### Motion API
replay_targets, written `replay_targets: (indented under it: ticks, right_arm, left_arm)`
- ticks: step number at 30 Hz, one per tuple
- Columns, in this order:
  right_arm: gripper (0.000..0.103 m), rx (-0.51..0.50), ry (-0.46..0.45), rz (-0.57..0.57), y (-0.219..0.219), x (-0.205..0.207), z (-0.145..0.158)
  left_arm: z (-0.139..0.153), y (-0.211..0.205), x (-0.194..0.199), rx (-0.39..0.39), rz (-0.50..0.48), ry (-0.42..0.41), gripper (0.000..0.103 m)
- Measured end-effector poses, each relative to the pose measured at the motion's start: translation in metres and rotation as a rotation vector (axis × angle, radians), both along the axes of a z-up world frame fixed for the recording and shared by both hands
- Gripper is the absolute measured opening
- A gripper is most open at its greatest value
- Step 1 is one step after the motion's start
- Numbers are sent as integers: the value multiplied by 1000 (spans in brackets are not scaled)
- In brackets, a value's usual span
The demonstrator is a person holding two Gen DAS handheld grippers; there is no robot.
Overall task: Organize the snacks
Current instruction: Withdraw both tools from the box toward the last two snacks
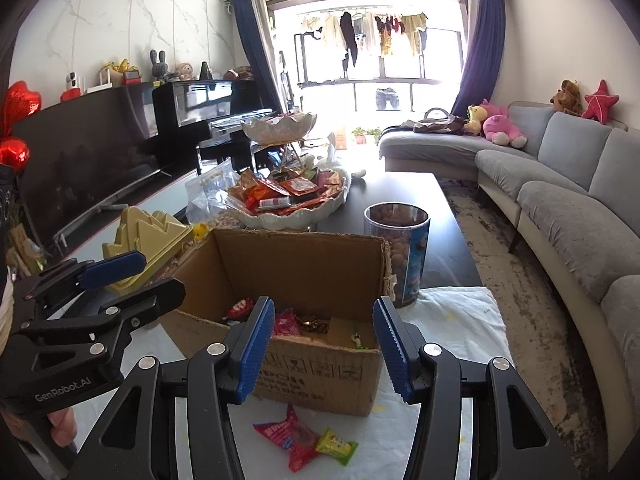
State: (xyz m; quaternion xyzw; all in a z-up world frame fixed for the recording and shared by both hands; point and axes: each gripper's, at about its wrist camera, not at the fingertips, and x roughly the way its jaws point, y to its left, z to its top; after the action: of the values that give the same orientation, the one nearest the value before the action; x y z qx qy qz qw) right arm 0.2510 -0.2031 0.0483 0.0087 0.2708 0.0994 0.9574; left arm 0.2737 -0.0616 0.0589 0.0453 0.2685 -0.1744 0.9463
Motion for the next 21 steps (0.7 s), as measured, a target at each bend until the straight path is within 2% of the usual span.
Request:
replay_targets:
  ticks: [11,21]
  right_arm:
    - [53,-70,89,14,-10,-19,-39]
    - [53,-124,202,46,-14,-20,-80]
  left_arm:
    - [-42,-18,-12,48,-58,84,60]
    - [-85,-29,-13,81,-86,187,60]
